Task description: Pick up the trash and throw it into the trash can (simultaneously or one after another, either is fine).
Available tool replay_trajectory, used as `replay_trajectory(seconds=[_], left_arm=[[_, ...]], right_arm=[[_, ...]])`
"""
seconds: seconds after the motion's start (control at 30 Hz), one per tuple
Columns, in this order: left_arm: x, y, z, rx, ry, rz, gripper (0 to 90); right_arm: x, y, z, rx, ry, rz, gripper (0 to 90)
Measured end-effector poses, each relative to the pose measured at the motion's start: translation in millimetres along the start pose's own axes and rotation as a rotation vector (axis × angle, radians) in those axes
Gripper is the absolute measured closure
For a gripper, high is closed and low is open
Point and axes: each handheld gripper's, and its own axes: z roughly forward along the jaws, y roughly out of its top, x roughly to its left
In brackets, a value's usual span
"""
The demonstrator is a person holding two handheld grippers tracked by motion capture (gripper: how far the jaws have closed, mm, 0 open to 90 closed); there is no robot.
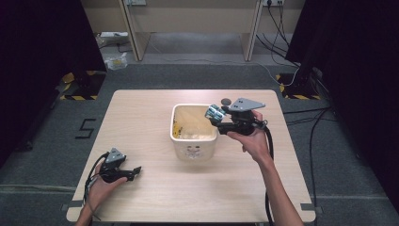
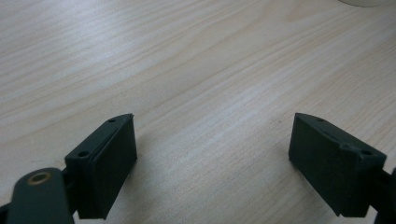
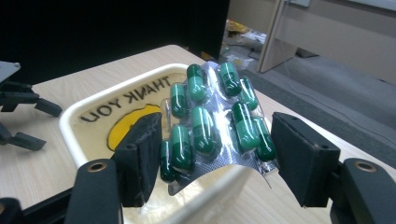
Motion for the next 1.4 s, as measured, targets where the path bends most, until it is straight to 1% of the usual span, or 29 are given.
replay_trajectory(seconds=[0.27,0.33,0.37,0.53,0.67,0.77,0.9,0.93,1.03,1.1,1.17,1.27,1.4], left_arm=[[0.0,0.0,0.0,0.0,0.0,0.0,14.1],[0.0,0.0,0.0,0.0,0.0,0.0,14.1],[0.0,0.0,0.0,0.0,0.0,0.0,14.1],[0.0,0.0,0.0,0.0,0.0,0.0,14.0],[0.0,0.0,0.0,0.0,0.0,0.0,14.1],[0.0,0.0,0.0,0.0,0.0,0.0,14.1],[0.0,0.0,0.0,0.0,0.0,0.0,14.1],[0.0,0.0,0.0,0.0,0.0,0.0,14.1],[0.0,0.0,0.0,0.0,0.0,0.0,14.1],[0.0,0.0,-0.1,0.001,0.0,0.001,14.1],[0.0,0.0,0.0,0.0,0.0,0.0,14.1],[0.0,0.0,0.0,0.0,0.0,0.0,14.1],[0.0,0.0,0.0,0.0,0.0,0.0,14.1]], right_arm=[[13.3,8.8,28.9,0.049,0.043,-0.014,35.6],[14.0,9.0,31.3,0.057,0.045,-0.015,35.5],[15.8,8.5,38.4,0.077,0.053,-0.005,35.2],[18.2,6.0,49.6,0.116,0.06,-0.007,34.0],[21.6,5.6,54.6,0.141,0.069,-0.006,33.0],[24.5,5.3,58.7,0.156,0.076,-0.013,32.3],[26.8,5.1,62.4,0.172,0.082,-0.017,29.8],[28.2,4.9,63.5,0.182,0.087,-0.007,29.2],[29.4,4.3,67.0,0.192,0.09,-0.015,27.0],[31.1,2.8,69.7,0.205,0.091,0.004,25.2],[31.9,1.4,72.2,0.216,0.095,0.01,23.4],[32.0,-0.5,74.5,0.215,0.098,0.022,21.9],[32.4,-0.1,73.2,0.202,0.105,0.021,20.7]])
